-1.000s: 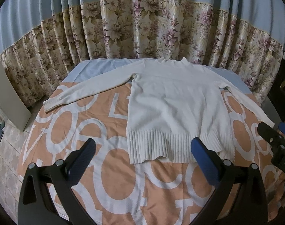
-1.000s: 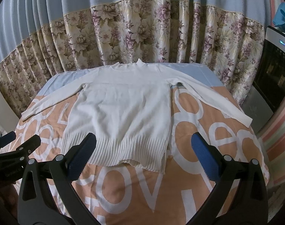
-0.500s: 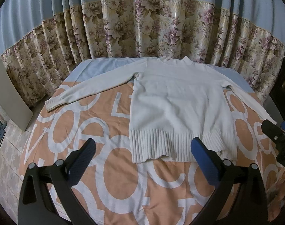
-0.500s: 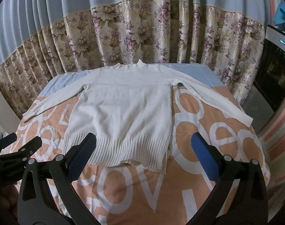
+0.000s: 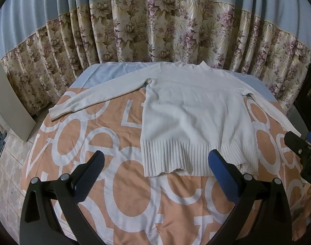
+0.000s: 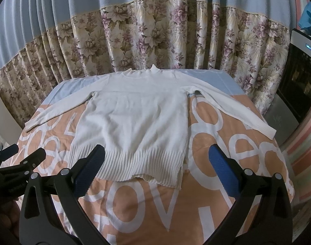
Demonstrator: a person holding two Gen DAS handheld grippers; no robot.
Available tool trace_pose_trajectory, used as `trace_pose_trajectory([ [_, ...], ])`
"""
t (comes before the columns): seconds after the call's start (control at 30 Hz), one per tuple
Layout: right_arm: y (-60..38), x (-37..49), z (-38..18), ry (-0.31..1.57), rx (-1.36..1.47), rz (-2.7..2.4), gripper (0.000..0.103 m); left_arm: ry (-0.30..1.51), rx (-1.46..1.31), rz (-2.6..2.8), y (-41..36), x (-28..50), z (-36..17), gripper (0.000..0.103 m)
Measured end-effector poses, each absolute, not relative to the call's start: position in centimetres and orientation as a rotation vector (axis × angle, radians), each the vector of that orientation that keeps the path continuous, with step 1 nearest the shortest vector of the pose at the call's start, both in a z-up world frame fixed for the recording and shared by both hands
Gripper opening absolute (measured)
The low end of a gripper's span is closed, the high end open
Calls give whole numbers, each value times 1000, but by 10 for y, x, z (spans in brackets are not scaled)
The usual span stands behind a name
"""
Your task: Fold small clothes
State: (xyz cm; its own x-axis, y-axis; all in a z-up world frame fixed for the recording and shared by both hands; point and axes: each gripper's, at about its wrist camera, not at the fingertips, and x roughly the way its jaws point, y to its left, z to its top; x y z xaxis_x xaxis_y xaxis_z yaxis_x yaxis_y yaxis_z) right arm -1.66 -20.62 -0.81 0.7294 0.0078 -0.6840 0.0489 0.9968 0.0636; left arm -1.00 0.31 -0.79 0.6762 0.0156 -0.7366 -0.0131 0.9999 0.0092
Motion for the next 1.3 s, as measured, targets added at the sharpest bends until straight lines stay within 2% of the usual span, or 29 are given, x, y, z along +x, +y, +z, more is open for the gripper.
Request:
trace_pose_trajectory([
  [1.3, -207, -15, -6, 757, 79, -25, 100, 831, 2, 13, 3, -9, -7, 102],
])
